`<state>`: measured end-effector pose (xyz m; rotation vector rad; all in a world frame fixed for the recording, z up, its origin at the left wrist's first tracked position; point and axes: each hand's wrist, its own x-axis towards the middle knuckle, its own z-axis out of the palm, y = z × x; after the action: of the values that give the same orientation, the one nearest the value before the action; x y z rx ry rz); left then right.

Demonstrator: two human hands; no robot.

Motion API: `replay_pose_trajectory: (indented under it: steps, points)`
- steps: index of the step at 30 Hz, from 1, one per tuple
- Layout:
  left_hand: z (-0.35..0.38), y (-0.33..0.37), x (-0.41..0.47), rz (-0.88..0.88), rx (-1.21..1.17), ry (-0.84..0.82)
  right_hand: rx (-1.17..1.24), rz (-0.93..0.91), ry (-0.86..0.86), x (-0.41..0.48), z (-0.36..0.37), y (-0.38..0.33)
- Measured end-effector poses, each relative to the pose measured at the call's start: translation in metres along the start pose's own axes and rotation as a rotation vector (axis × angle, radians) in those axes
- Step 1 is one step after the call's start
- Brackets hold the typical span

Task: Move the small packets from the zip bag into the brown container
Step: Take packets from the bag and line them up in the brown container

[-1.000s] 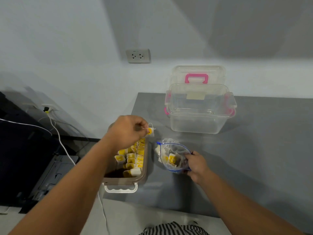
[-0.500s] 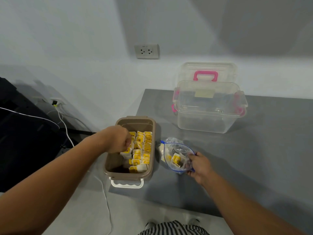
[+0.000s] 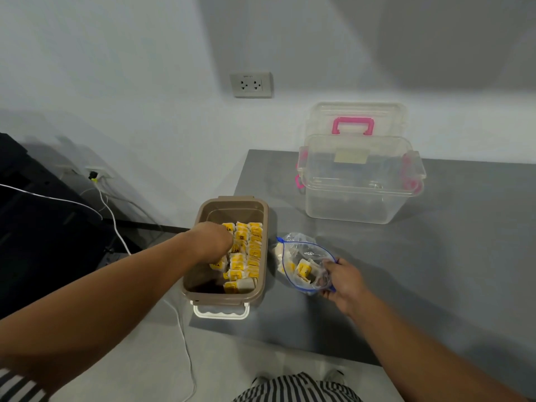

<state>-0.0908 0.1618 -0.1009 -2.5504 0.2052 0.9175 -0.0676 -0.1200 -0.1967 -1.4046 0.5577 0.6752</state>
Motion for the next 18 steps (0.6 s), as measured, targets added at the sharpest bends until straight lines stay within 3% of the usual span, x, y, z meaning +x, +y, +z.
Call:
replay_pose_trajectory:
  steps: [18]
  points:
    - [0.012, 0.002, 0.018, -0.014, 0.211, 0.103, -0.001, 0.009, 0.013, -0.003, 0.002, 0.005]
